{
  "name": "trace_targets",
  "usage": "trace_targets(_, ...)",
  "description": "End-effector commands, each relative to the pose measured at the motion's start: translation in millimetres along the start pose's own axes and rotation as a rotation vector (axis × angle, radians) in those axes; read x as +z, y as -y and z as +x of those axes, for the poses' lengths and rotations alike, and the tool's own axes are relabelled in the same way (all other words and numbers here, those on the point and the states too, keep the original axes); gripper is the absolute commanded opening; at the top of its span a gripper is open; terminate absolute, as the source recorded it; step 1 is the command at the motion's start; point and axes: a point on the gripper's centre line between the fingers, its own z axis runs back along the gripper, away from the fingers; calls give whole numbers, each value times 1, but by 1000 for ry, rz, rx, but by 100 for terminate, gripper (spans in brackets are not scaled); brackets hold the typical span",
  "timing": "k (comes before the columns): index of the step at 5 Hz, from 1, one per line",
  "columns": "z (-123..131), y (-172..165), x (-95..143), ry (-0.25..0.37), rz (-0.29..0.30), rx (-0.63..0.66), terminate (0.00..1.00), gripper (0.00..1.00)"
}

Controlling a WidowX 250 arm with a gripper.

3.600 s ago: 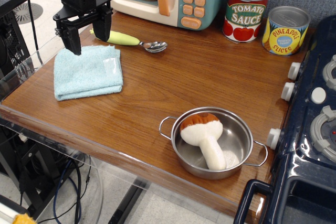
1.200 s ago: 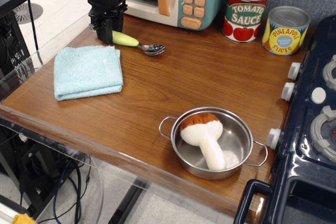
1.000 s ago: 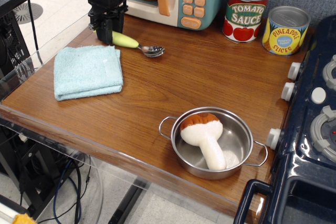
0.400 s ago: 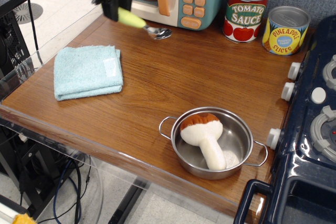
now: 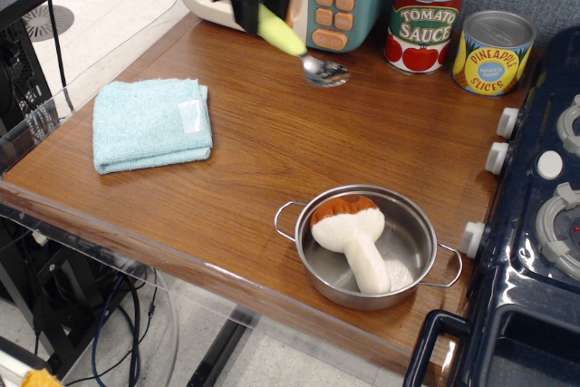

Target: Move the spoon to the back right corner

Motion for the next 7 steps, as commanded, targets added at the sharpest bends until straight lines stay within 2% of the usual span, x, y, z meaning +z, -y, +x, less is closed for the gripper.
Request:
trace_targets(1, -46, 24, 19, 59, -73, -373, 0, 0)
trace_targets(2, -66, 40, 9, 74, -79, -566, 0, 0)
trace_targets(4, -95, 75, -5, 84, -89, -792, 0, 0)
trace_targets(5, -104, 91, -19, 91, -89, -858, 0, 0)
trace_targets(7, -109, 103, -38, 114, -73, -907, 0, 0)
